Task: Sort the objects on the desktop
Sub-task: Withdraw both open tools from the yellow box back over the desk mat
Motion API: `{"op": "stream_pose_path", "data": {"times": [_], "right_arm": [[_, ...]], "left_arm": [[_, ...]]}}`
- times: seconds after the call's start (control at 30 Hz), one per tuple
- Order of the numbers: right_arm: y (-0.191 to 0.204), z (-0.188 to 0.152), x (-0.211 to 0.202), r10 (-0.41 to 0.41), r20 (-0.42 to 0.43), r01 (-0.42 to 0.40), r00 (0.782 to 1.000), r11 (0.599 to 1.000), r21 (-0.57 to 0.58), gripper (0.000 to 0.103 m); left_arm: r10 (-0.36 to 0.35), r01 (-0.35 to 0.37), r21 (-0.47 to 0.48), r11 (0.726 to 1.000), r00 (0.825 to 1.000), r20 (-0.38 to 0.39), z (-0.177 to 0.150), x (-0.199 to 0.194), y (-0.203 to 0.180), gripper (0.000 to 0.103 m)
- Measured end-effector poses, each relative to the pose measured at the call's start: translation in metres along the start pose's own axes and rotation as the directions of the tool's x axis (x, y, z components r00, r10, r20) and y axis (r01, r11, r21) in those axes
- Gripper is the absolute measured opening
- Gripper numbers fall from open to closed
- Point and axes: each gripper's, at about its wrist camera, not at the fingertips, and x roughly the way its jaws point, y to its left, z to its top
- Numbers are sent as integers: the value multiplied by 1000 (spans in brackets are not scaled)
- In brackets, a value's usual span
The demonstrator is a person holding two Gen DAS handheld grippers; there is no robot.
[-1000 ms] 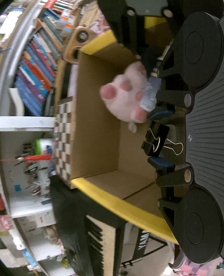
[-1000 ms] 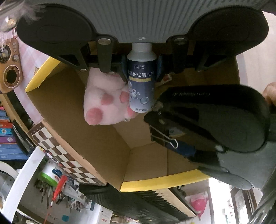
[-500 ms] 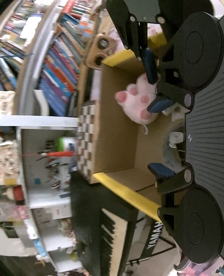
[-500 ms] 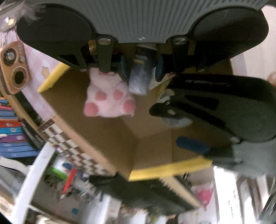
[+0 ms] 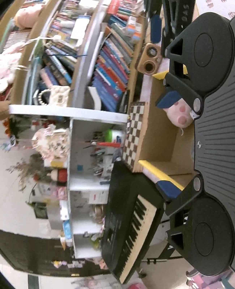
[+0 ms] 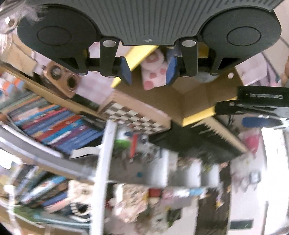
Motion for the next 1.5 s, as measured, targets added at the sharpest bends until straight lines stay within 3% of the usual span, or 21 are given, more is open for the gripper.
{"op": "stream_pose_path", "data": {"times": [0.3, 0.53, 0.9, 1.5], "right_arm": [[-2, -32, -56, -174, 28, 166, 984, 970, 178, 40], [18, -70, -91, -221, -18, 219, 975, 945, 245, 40], [68, -122, -127, -180, -78, 195, 980, 949, 249, 41], [106, -146, -149, -119, -143, 149, 983, 964, 222, 55]], "left_arm": [[18, -18, -67, 998, 1000, 6, -19, -55, 10, 92], [-1, 0, -54, 999, 1000, -20, -46, -89, 9, 92], [-28, 34, 59, 998, 993, -112, -93, -127, -5, 92], [-60, 81, 116, 990, 982, -179, -121, -159, -13, 96]]}}
